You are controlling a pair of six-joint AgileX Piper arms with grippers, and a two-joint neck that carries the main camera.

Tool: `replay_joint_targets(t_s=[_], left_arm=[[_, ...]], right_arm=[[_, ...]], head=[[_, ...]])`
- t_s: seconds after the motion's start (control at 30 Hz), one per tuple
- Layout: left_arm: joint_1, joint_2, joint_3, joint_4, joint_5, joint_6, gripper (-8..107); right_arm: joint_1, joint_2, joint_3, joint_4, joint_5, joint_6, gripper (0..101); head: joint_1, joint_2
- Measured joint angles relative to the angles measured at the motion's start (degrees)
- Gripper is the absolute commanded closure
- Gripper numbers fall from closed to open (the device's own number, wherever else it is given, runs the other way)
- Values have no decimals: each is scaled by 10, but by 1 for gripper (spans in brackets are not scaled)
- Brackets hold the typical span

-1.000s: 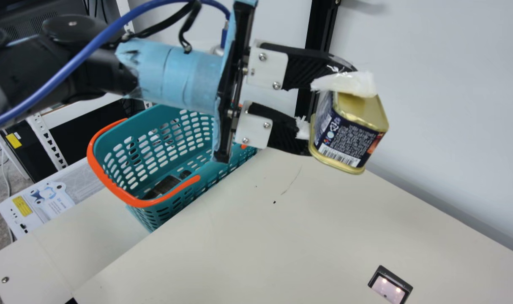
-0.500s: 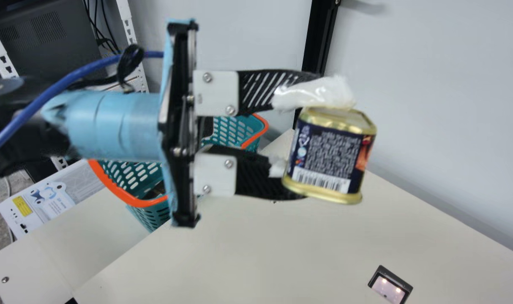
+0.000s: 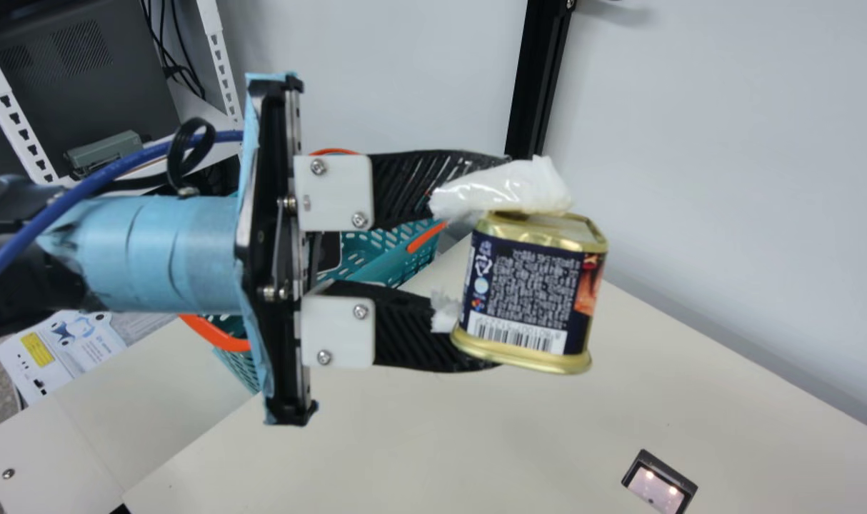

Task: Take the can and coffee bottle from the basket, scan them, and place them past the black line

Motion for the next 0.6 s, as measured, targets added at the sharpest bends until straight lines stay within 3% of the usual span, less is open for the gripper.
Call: replay_joint_targets(t_s=[0.6], left_arm=[[0, 1, 1, -2, 0, 2, 89]], right_arm=[[0, 0, 0, 0, 0, 0, 0]], head=[[0, 0]])
